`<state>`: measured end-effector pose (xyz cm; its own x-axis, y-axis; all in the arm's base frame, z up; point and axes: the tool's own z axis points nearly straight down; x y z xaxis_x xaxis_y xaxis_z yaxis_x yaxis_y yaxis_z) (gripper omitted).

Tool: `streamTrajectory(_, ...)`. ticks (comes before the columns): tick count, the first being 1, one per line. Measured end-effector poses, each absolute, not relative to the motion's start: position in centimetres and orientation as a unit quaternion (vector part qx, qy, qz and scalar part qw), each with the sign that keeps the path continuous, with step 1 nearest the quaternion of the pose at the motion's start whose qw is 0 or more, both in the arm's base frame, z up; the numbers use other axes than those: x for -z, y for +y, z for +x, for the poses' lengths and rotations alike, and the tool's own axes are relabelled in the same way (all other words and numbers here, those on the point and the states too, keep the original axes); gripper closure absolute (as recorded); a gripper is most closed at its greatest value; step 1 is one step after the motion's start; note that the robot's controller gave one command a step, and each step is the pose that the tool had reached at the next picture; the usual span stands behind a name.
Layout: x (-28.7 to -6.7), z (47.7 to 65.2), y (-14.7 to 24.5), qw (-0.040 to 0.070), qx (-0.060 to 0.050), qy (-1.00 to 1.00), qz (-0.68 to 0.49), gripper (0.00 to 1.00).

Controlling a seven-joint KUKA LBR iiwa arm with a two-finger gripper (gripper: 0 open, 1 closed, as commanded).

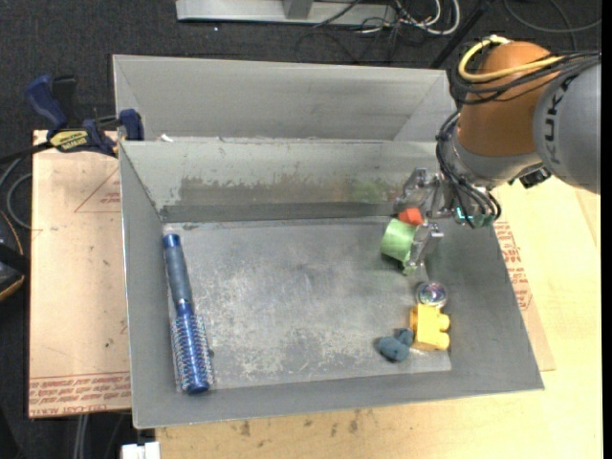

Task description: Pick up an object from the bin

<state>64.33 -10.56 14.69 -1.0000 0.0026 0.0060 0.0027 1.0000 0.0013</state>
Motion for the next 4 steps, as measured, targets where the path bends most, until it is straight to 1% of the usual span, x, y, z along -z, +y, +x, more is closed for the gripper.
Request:
streamTrajectory(1, -7.4, 65.2, -12.4, 0.001, 0.009, -0.996, -0.084, 0.0)
streamTrajectory(2, -10.2, 65.2, -14.4, -0.002, 0.003, -0.993, -0.114, 0.0)
streamTrajectory(3, -10.2, 65.2, -14.1, -0.002, 0.002, -0.99, -0.138, 0.0)
streamTrajectory(4, -7.4, 65.6, -13.8, -0.002, 0.006, -0.99, -0.141, 0.0)
